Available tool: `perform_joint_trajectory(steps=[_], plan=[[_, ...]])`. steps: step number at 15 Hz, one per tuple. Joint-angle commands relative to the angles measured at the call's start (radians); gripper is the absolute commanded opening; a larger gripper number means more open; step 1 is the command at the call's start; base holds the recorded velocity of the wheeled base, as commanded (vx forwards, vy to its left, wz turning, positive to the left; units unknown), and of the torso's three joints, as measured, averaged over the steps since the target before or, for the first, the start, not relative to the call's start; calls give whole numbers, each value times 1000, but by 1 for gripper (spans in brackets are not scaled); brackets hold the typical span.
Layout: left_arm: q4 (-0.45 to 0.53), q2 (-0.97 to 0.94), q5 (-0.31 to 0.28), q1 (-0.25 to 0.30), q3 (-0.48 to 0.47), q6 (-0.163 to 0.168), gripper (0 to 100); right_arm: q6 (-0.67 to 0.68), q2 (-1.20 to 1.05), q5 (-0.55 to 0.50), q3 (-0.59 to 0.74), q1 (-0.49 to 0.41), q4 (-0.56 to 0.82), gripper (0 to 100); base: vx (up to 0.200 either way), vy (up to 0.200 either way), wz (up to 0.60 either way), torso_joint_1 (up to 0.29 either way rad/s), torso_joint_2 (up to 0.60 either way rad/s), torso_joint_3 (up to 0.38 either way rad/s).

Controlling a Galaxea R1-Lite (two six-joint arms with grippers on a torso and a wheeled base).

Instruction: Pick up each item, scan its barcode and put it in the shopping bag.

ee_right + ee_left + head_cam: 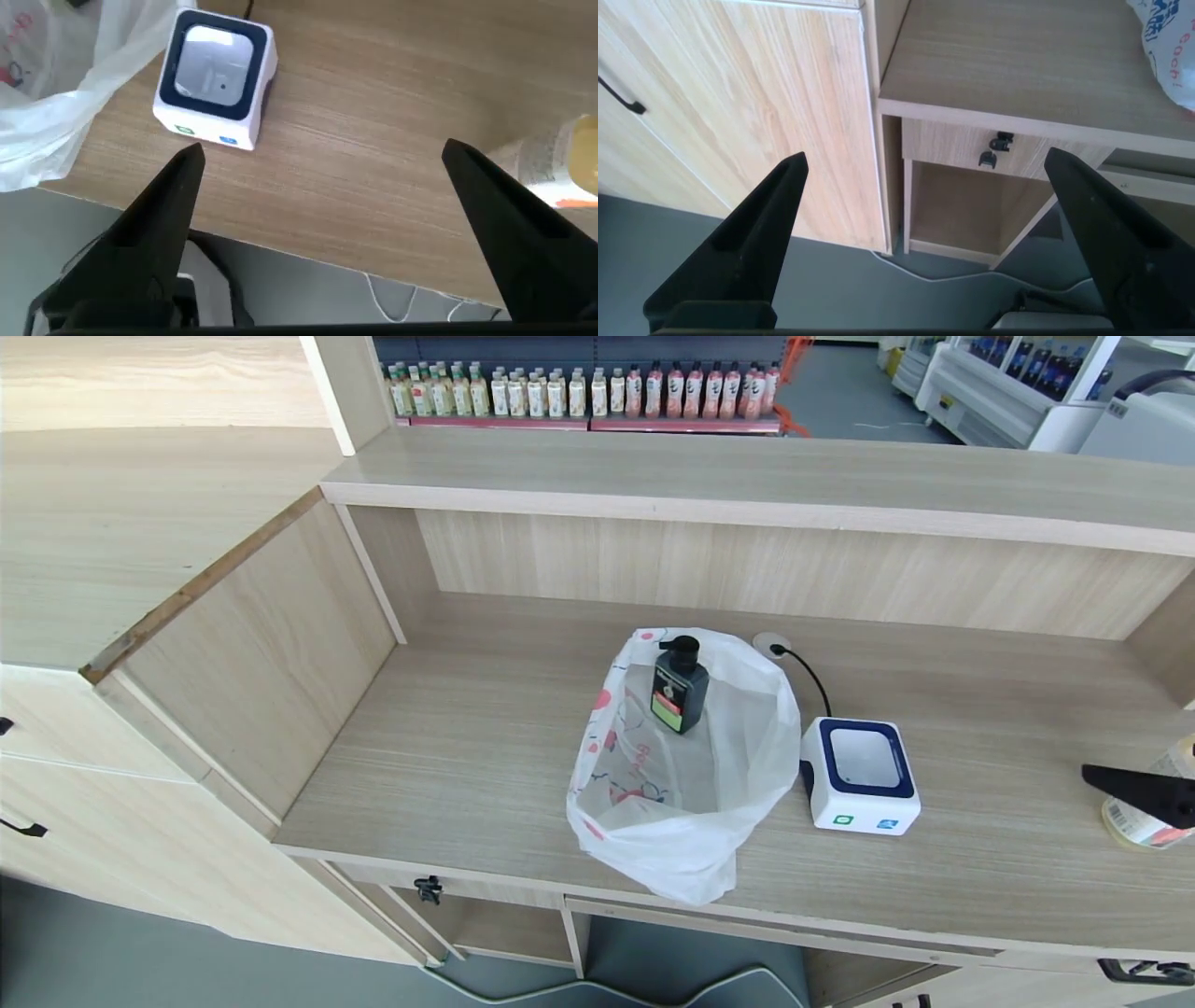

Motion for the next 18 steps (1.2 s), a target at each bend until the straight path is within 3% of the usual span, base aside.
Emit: perform_joint_trajectory(steps=[1,6,9,15,18], plan=[[0,0,1,1,0,0,100,-10,-133,-4,59,-68,15,100,0,0,0,0,0,0],[0,0,1,1,0,0,100,-10,-193,-38,127,-71,15,100,0,0,0,0,0,0],[0,0,1,1,0,1,100,-10,-202,-109,161,-99,14,100,0,-200,0,-7,-2,5],[0,0,1,1,0,1,100,-10,-202,-109,179,-117,14,100,0,-200,0,2,2,0],[1,0,1,1,0,1,100,-10,-204,-110,187,-117,15,100,-200,-200,0,6,2,2]])
